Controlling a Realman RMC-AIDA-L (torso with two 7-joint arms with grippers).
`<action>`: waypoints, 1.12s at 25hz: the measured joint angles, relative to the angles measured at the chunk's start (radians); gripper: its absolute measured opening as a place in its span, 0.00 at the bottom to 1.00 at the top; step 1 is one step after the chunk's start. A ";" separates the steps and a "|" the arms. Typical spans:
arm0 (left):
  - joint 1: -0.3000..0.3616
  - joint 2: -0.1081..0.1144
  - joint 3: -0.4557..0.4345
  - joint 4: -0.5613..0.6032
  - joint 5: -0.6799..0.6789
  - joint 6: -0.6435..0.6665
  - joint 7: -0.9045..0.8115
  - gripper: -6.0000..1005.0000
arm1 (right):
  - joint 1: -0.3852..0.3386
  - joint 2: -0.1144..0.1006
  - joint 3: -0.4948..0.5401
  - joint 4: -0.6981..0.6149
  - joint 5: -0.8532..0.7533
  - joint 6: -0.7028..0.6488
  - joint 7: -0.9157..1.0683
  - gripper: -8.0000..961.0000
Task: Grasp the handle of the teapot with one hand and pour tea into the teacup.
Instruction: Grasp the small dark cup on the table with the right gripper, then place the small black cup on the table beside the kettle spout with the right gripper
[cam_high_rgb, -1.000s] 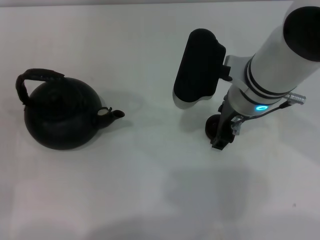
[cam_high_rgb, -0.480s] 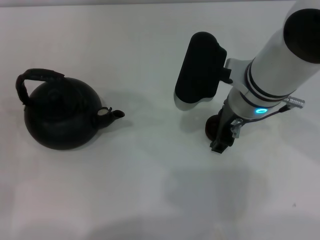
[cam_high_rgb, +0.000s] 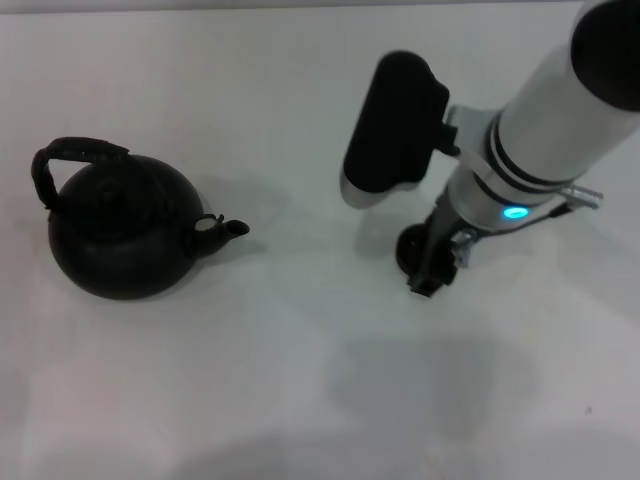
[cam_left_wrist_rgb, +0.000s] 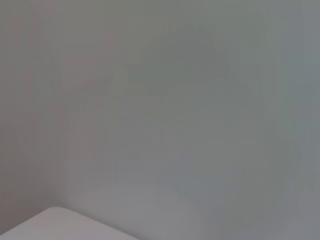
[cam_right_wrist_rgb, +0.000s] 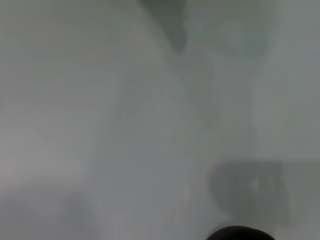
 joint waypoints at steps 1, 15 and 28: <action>0.000 0.000 0.000 0.000 0.000 0.000 0.000 0.89 | 0.007 0.000 0.005 -0.005 0.003 -0.001 -0.001 0.76; -0.003 -0.004 0.007 -0.020 0.005 0.005 -0.001 0.89 | 0.185 0.001 -0.058 0.155 0.158 -0.161 -0.037 0.77; 0.002 -0.003 0.008 -0.024 0.009 0.018 -0.002 0.89 | 0.182 0.001 -0.133 0.170 0.182 -0.196 -0.032 0.77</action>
